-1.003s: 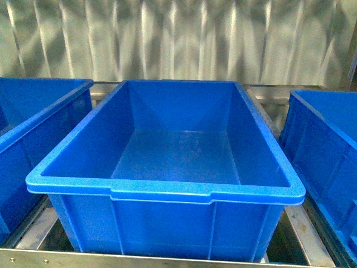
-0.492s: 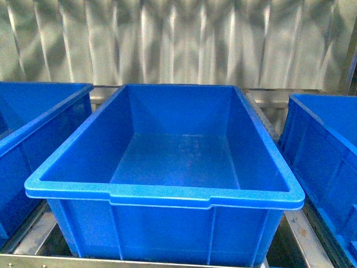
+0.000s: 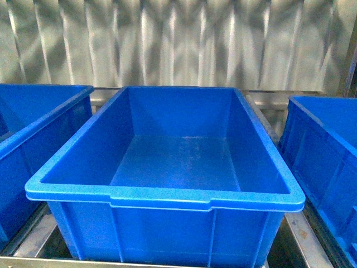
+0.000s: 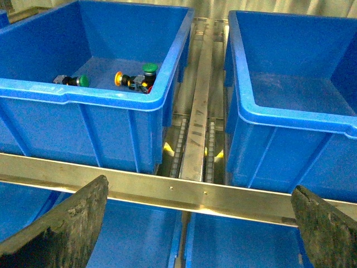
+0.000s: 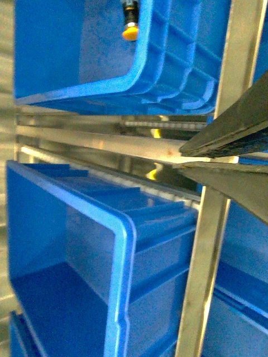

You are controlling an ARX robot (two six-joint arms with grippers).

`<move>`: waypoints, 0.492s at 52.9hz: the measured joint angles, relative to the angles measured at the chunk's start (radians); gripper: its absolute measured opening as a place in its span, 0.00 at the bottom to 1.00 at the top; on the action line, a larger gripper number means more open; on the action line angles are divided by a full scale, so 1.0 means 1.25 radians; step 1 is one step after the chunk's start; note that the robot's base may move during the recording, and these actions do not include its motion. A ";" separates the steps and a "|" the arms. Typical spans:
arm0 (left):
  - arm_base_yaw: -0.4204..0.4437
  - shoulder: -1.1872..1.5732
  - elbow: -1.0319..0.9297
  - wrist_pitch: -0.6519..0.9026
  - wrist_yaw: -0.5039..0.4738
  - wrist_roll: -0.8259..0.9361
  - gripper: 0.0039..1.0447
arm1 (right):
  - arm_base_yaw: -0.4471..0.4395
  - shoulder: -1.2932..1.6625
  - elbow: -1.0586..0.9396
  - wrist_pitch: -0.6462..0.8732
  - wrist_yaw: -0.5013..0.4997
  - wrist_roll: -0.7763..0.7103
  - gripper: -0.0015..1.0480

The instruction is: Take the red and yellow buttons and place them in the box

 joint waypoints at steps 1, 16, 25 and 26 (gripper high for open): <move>0.000 0.000 0.000 0.000 0.000 0.000 0.93 | 0.000 -0.005 0.000 -0.003 -0.001 0.000 0.03; 0.000 0.000 0.000 0.000 0.000 0.000 0.93 | 0.000 -0.076 0.000 -0.071 0.000 0.000 0.03; 0.000 0.000 0.000 0.000 0.000 0.000 0.93 | 0.000 -0.110 0.000 -0.105 -0.001 0.000 0.03; 0.000 0.000 0.000 0.000 0.000 0.000 0.93 | 0.000 -0.114 0.000 -0.109 -0.001 0.000 0.03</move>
